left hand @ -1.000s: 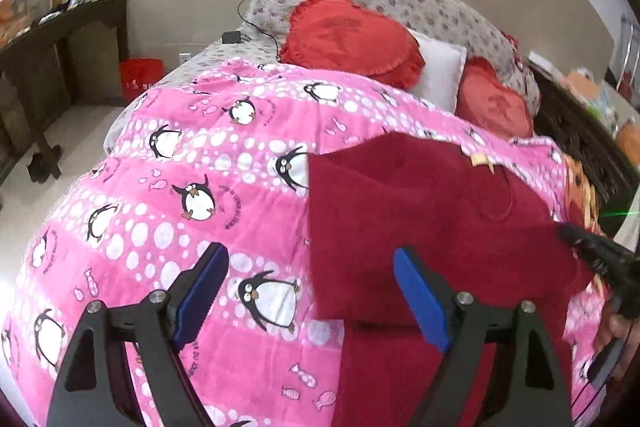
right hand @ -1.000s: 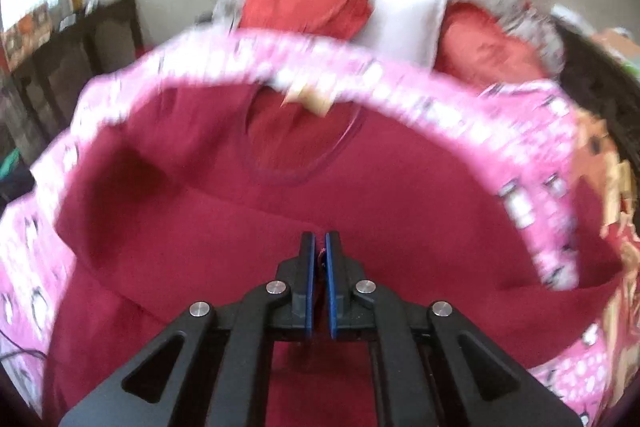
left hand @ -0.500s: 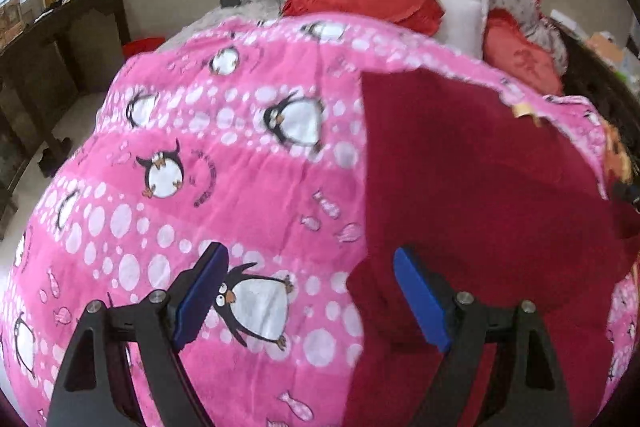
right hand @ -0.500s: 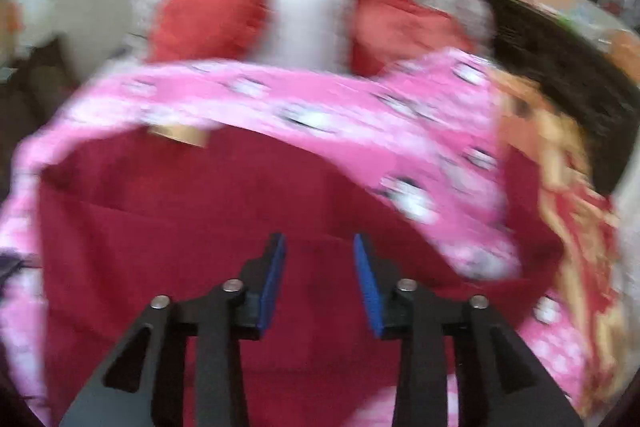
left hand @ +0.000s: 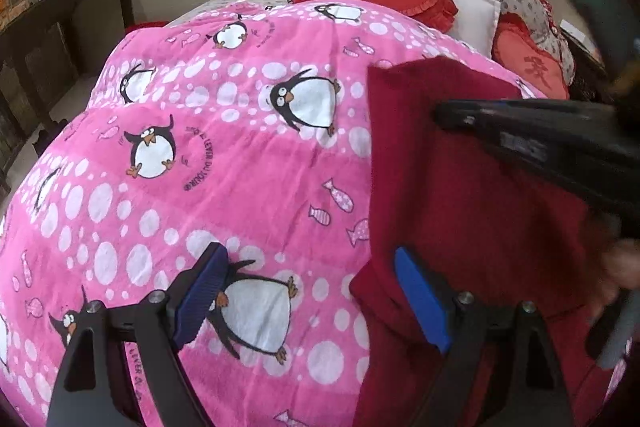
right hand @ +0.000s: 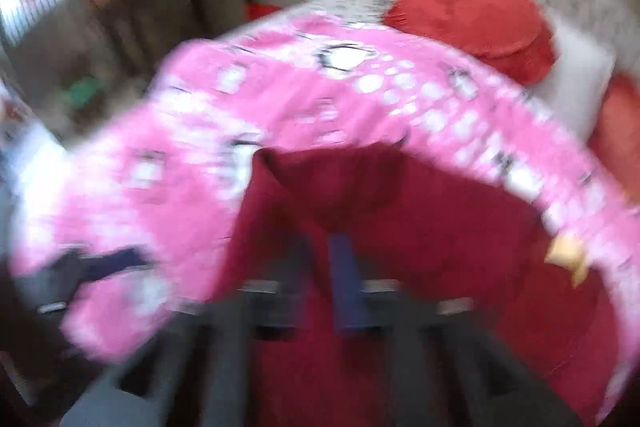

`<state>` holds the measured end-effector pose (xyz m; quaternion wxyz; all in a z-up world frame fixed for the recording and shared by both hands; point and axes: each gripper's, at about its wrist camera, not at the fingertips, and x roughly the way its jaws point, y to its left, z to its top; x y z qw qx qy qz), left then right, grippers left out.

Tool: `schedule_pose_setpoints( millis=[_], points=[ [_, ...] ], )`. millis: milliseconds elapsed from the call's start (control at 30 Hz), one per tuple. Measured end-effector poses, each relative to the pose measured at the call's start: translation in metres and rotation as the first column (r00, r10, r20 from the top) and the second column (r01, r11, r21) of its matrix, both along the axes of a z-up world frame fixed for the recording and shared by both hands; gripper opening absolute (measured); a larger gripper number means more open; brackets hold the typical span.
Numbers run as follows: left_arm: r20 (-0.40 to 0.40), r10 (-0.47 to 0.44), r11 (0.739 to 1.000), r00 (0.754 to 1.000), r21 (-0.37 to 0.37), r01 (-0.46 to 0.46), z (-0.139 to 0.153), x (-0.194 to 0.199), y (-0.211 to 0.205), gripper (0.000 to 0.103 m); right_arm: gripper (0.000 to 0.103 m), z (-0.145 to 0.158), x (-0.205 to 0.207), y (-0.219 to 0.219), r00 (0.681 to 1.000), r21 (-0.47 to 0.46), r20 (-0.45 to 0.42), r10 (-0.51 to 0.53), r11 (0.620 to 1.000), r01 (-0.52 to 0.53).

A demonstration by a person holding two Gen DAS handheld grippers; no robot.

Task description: Fold small clothes

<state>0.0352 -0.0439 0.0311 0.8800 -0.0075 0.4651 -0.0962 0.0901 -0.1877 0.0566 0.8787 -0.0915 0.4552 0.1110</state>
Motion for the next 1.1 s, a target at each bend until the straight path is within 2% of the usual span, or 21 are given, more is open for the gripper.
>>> schedule_pose_setpoints(
  millis=[33, 100, 167, 200, 267, 367, 500, 633, 733, 767, 800, 867, 933, 967, 1033, 1100],
  points=[
    [-0.003, 0.004, 1.000, 1.000, -0.002, -0.004, 0.000, 0.002, 0.000, 0.089, 0.000, -0.004, 0.008, 0.001, 1.000, -0.018, 0.007, -0.027, 0.999, 0.027],
    [-0.009, 0.006, 1.000, 1.000, -0.001, -0.006, 0.001, 0.005, -0.001, 0.088, 0.000, -0.009, 0.016, 0.000, 0.998, 0.016, 0.020, -0.065, 0.998, 0.065],
    [-0.002, 0.000, 1.000, 1.000, 0.014, 0.000, 0.004, 0.004, -0.003, 0.088, 0.000, -0.003, 0.009, 0.002, 0.992, -0.020, 0.092, -0.088, 0.996, 0.090],
    [0.008, -0.003, 1.000, 1.000, 0.021, 0.003, 0.007, 0.002, -0.003, 0.088, 0.000, -0.001, 0.007, 0.002, 0.992, -0.022, 0.090, -0.092, 0.995, 0.095],
    [0.033, -0.001, 1.000, 0.999, 0.021, 0.001, 0.016, -0.001, -0.004, 0.088, 0.000, 0.003, -0.006, -0.012, 0.995, 0.043, 0.031, -0.092, 0.995, 0.091],
    [0.087, -0.004, 1.000, 0.996, -0.009, 0.005, 0.034, -0.009, -0.006, 0.088, 0.000, 0.014, -0.049, -0.042, 0.992, 0.067, 0.027, -0.120, 0.991, 0.118],
    [0.124, -0.059, 0.998, 0.991, 0.004, 0.059, 0.045, -0.015, -0.029, 0.089, 0.000, 0.017, -0.099, -0.098, 0.975, 0.039, 0.037, -0.218, 0.975, 0.217],
    [0.080, -0.101, 0.995, 0.992, -0.004, 0.102, 0.033, -0.015, -0.055, 0.089, 0.000, 0.010, -0.141, -0.164, 0.916, 0.015, 0.044, -0.399, 0.917, 0.398],
    [-0.021, -0.146, 0.987, 0.989, 0.061, 0.147, 0.007, -0.012, -0.082, 0.089, 0.000, -0.012, -0.145, -0.191, 0.880, 0.015, -0.016, -0.475, 0.880, 0.475],
    [-0.017, -0.146, 0.980, 0.989, 0.134, 0.147, 0.002, -0.015, -0.091, 0.089, 0.000, -0.017, -0.147, -0.196, 0.882, 0.046, -0.021, -0.470, 0.881, 0.470],
    [0.002, -0.153, 0.976, 0.988, 0.160, 0.151, 0.003, -0.019, -0.095, 0.089, 0.000, -0.016, -0.149, -0.197, 0.885, 0.053, -0.013, -0.465, 0.884, 0.465],
    [0.015, -0.173, 0.974, 0.985, 0.153, 0.169, 0.012, -0.025, -0.099, 0.089, 0.000, -0.006, -0.154, -0.197, 0.895, 0.059, -0.041, -0.444, 0.893, 0.446],
    [0.017, -0.179, 0.977, 0.984, 0.117, 0.176, 0.021, -0.028, -0.097, 0.089, 0.000, 0.009, -0.162, -0.207, 0.892, 0.102, -0.009, -0.452, 0.887, 0.451],
    [0.027, -0.175, 0.979, 0.984, 0.108, 0.172, 0.027, -0.029, -0.096, 0.089, 0.003, 0.018, -0.167, -0.217, 0.875, 0.095, 0.029, -0.484, 0.872, 0.480],
    [0.053, -0.173, 0.981, 0.984, 0.094, 0.168, 0.039, -0.035, -0.095, 0.089, 0.014, 0.031, -0.173, -0.247, 0.805, 0.013, 0.100, -0.585, 0.809, 0.587],
    [0.061, -0.177, 0.982, 0.982, 0.072, 0.173, 0.046, -0.040, -0.094, 0.089, 0.034, 0.037, -0.172, -0.275, 0.737, -0.053, 0.135, -0.663, 0.738, 0.673]
  ],
)
